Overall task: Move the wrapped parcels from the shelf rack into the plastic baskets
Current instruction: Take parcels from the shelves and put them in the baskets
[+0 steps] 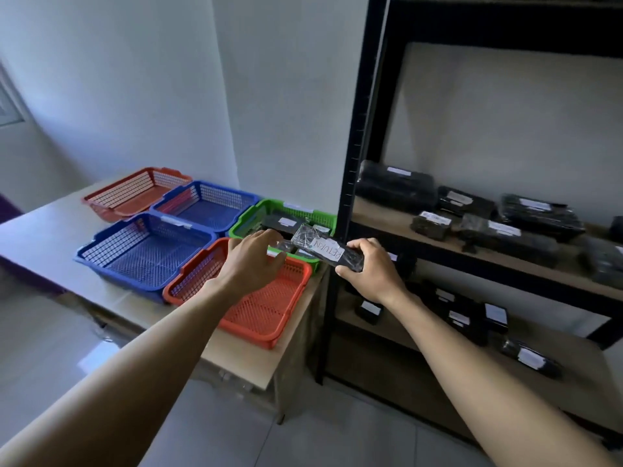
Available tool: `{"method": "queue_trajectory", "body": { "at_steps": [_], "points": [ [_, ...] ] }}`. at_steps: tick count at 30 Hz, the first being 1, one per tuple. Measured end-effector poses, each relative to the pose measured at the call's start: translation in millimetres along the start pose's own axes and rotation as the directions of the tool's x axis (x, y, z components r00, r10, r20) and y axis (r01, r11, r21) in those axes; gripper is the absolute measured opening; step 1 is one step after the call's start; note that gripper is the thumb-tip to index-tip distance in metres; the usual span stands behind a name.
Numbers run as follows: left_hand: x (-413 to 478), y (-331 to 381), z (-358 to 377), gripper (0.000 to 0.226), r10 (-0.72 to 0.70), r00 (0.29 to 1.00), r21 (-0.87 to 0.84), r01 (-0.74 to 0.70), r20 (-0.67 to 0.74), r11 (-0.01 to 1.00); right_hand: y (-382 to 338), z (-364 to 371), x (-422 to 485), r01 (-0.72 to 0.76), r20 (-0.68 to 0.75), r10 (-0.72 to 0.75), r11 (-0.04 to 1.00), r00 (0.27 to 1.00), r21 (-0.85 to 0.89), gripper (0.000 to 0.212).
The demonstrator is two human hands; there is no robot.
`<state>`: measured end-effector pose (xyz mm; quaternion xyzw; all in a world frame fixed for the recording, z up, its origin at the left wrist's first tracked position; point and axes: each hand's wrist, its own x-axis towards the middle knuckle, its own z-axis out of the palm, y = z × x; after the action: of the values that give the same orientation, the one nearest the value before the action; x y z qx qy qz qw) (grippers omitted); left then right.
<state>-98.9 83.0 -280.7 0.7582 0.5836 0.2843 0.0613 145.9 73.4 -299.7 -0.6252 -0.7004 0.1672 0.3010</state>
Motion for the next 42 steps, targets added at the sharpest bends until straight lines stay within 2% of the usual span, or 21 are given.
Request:
{"method": "queue_trajectory", "body": {
  "at_steps": [7,14,20,24,30,35,42],
  "points": [
    [9.1,-75.7,14.0,0.035,-0.116,0.984,0.033,0.112,0.138,0.993,-7.3,72.5,53.8,0.023,0.127,-0.009,0.994,0.992,-0.109,0.060],
    [40.6,-125.3,34.8,0.039,-0.211,0.940,0.118,0.186,0.267,0.976,0.7,145.7,105.9,0.028,0.309,0.055,0.965,0.950,-0.260,0.051],
    [66.1,-141.4,64.5,0.039,-0.192,0.923,0.090,0.171,0.334,0.981,12.7,198.5,124.1,0.034,0.385,0.114,0.934,0.916,-0.356,0.051],
    [80.0,-156.0,80.4,0.029,-0.171,0.903,0.078,0.153,0.394,0.985,16.7,226.2,132.7,0.078,0.411,0.111,0.905,0.905,-0.417,0.049],
    [102.4,-183.3,100.4,0.032,-0.132,0.857,0.026,0.137,0.498,0.990,18.4,255.3,139.3,0.034,0.376,0.226,0.818,0.899,-0.574,0.037],
    [113.4,-200.3,122.5,0.024,-0.057,0.809,-0.009,0.077,0.585,0.997,21.4,271.5,135.9,-0.016,0.292,0.276,0.751,0.916,-0.660,0.046],
    [115.1,-215.2,138.8,0.031,0.040,0.757,-0.113,0.044,0.652,0.993,15.4,277.8,136.4,-0.061,0.257,0.330,0.713,0.908,-0.699,0.046]
  ]
}}
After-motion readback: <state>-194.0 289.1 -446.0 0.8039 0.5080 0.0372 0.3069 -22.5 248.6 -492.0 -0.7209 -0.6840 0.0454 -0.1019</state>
